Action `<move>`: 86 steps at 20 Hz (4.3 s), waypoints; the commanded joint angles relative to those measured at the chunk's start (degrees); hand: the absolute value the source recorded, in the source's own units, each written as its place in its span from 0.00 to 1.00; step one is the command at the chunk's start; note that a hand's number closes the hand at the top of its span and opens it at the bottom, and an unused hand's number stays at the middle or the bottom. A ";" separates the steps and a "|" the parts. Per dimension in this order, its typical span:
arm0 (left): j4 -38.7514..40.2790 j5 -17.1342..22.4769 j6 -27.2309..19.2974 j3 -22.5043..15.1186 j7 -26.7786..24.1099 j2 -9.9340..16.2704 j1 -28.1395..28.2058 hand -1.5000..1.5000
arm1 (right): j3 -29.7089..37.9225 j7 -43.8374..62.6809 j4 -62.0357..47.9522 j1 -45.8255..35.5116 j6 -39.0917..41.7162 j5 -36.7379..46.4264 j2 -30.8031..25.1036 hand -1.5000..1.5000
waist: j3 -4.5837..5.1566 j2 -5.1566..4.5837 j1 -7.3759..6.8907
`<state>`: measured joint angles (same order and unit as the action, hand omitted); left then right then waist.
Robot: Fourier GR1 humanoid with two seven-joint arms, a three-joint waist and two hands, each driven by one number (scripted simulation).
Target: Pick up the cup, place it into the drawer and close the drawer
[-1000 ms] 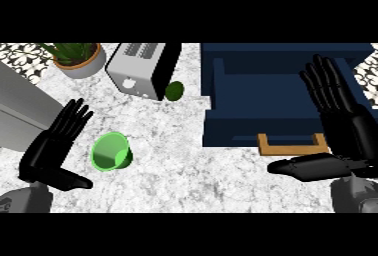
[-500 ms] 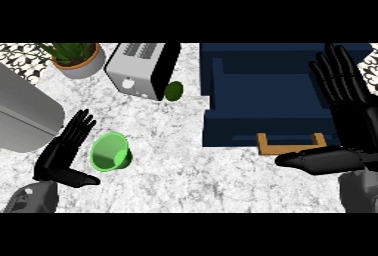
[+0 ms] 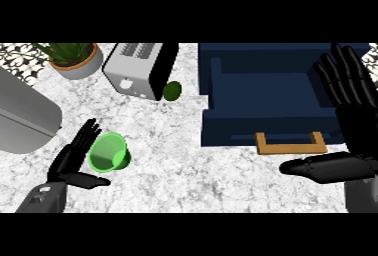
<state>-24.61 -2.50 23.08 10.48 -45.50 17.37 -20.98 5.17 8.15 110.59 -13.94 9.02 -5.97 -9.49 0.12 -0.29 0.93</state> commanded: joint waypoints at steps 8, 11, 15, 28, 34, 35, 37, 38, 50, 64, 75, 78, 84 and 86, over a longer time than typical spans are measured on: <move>11.84 -1.98 1.32 0.70 -12.11 0.11 -5.48 0.00 | 1.83 1.44 -2.17 -3.24 1.37 -1.68 -1.95 0.00 | 0.14 -0.35 0.85; 12.69 -2.39 0.25 0.56 -14.04 -1.02 -5.63 0.00 | 1.77 -0.76 -4.47 -4.13 1.63 -1.45 -1.55 0.00 | 0.17 -0.53 0.77; 13.82 -3.26 1.97 -0.20 -13.70 -1.05 -7.13 0.00 | 1.39 -1.44 -4.09 -1.44 2.24 -1.89 -0.91 0.00 | 0.15 -0.50 0.95; 13.44 -2.25 11.69 -0.47 -13.98 -2.95 -8.83 1.00 | 2.65 0.44 -4.16 -4.07 1.80 -1.49 -2.66 0.00 | 0.22 -0.51 1.01; 8.65 -3.34 -7.85 0.25 -23.19 -5.49 -6.89 1.00 | 2.06 -1.45 -4.80 -2.59 2.01 -0.73 -1.93 0.00 | 0.18 -0.60 0.74; 7.84 -3.92 -10.38 0.07 -24.45 -5.29 -6.67 1.00 | 1.37 0.78 -1.75 -2.81 0.83 -0.69 -1.35 0.00 | 0.22 -0.42 1.08; 7.22 -2.51 -7.89 1.30 -25.43 -5.39 -7.60 1.00 | 2.35 -0.43 -4.58 -2.14 2.23 -1.50 -2.10 0.00 | 0.12 -0.37 0.54; 7.88 -0.68 -4.11 2.69 -23.87 -5.41 -9.53 1.00 | 1.57 -0.03 -4.05 -3.74 1.64 -0.53 -2.03 0.00 | 0.19 -0.51 0.79; 3.03 5.89 -10.00 8.68 -20.12 -8.71 -13.14 1.00 | 4.19 -2.81 -5.87 -0.87 3.63 -1.85 -3.44 0.00 | -0.06 0.09 -0.09; -19.54 8.21 -22.43 -3.29 8.30 -17.24 -28.62 1.00 | 4.59 0.30 -5.22 -3.04 1.81 -1.05 -3.76 0.00 | -0.15 0.74 -0.95; -13.78 12.70 -38.12 -11.40 26.19 -17.36 -47.98 1.00 | 4.55 -1.10 -3.35 -0.92 2.14 -1.31 -3.09 0.00 | -0.15 0.03 1.21; -8.49 14.30 -40.61 -13.69 28.95 -17.36 -51.98 1.00 | 5.75 -4.60 -7.05 -1.18 4.33 -1.96 -4.39 0.00 | -0.19 -0.25 2.14; 1.55 17.21 -44.60 -19.78 30.17 -17.37 -56.25 1.00 | 3.77 -7.11 -11.20 -5.13 3.12 0.19 -2.55 0.00 | -0.23 -0.94 3.52; 4.27 17.67 -44.62 -21.53 30.97 -17.37 -56.13 1.00 | 3.48 -1.84 -6.75 -6.38 2.21 -1.27 -2.78 0.00 | -0.20 -0.90 4.77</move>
<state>-25.42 13.56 -19.81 -7.32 -15.78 0.02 -75.44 9.18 4.54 102.84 -18.18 12.09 -7.13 -12.54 -0.09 -0.98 4.33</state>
